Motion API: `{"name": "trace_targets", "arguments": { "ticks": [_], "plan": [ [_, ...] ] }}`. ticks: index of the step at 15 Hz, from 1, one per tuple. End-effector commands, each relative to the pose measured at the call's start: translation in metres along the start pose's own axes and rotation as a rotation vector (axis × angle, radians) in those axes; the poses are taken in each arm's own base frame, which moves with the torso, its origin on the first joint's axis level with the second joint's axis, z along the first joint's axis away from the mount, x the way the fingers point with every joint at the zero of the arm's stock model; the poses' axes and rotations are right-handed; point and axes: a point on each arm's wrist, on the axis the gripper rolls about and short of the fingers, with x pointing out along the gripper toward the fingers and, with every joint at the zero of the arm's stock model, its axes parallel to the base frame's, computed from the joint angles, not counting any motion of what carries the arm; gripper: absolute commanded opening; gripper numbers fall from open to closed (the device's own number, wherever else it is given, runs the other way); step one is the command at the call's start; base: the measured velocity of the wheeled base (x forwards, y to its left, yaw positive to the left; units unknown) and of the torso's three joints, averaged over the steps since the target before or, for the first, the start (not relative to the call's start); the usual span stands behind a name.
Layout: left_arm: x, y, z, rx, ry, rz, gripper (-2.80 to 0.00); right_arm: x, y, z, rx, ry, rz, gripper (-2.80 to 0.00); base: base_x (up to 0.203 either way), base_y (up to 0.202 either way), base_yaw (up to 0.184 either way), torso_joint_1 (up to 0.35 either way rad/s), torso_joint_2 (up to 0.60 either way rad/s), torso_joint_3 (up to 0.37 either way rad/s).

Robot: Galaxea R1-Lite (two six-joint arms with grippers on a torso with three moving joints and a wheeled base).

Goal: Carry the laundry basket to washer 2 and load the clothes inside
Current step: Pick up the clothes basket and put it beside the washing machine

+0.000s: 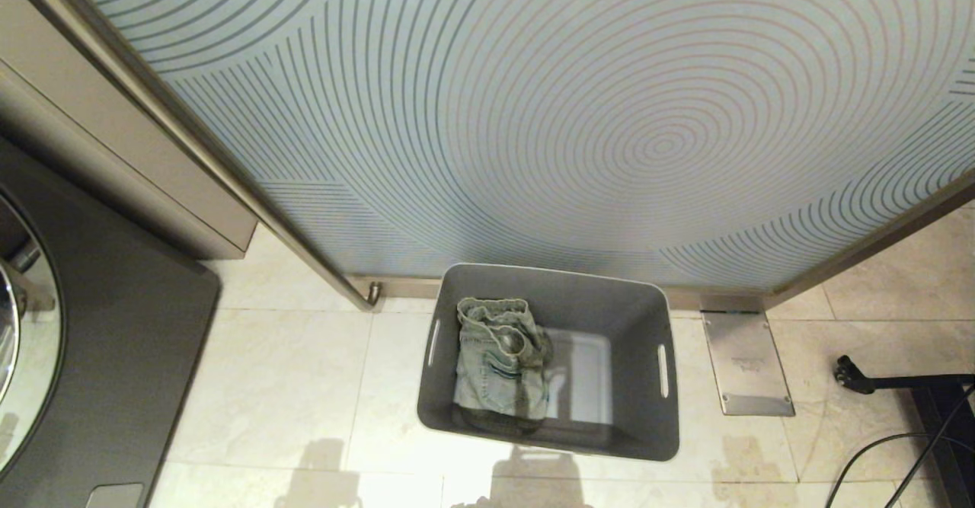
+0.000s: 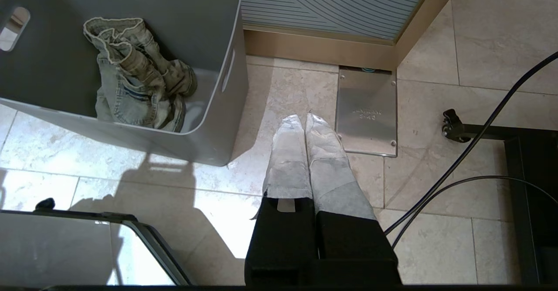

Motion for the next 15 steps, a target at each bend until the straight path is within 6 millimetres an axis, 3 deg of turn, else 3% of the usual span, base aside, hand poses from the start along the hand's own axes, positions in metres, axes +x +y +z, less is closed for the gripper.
{"name": "trace_targets", "arguments": {
  "ticks": [1,4,7,9,11,13,15],
  "plan": [
    [0.000,0.000,0.000,0.004,-0.001,-0.003,-2.80,0.000,0.000,0.000,-0.007,0.001,-0.003,-2.80,0.000,0.000,0.000,0.000,0.00,0.000],
    [-0.001,0.000,0.004,0.013,-0.013,-0.002,-2.80,-0.002,0.000,0.008,0.005,-0.027,-0.014,-2.80,0.000,0.000,0.000,0.000,0.00,0.000],
    [-0.015,0.002,0.042,0.018,-0.070,0.001,-2.80,-0.014,-0.002,0.053,0.054,-0.063,-0.032,-2.80,0.000,0.000,0.000,0.000,0.00,0.000],
    [-0.007,0.004,0.066,0.013,0.046,-0.007,-2.80,-0.006,-0.004,0.082,0.086,0.027,-0.036,-2.80,0.000,0.000,0.000,0.000,0.00,0.000],
    [0.018,0.007,0.091,0.009,0.199,-0.013,-2.80,0.018,-0.006,0.108,0.107,0.147,-0.043,-2.80,0.000,0.000,0.000,0.000,0.00,0.000],
    [0.062,0.010,0.111,0.002,0.387,-0.024,-2.80,0.057,-0.009,0.129,0.128,0.288,-0.050,-2.80,0.000,0.000,0.000,0.000,0.00,0.000],
    [0.116,0.012,0.116,-0.004,0.566,-0.041,-2.80,0.106,-0.013,0.141,0.156,0.416,-0.057,-2.80,0.000,0.000,0.000,0.000,0.00,0.000]
  ]
}}
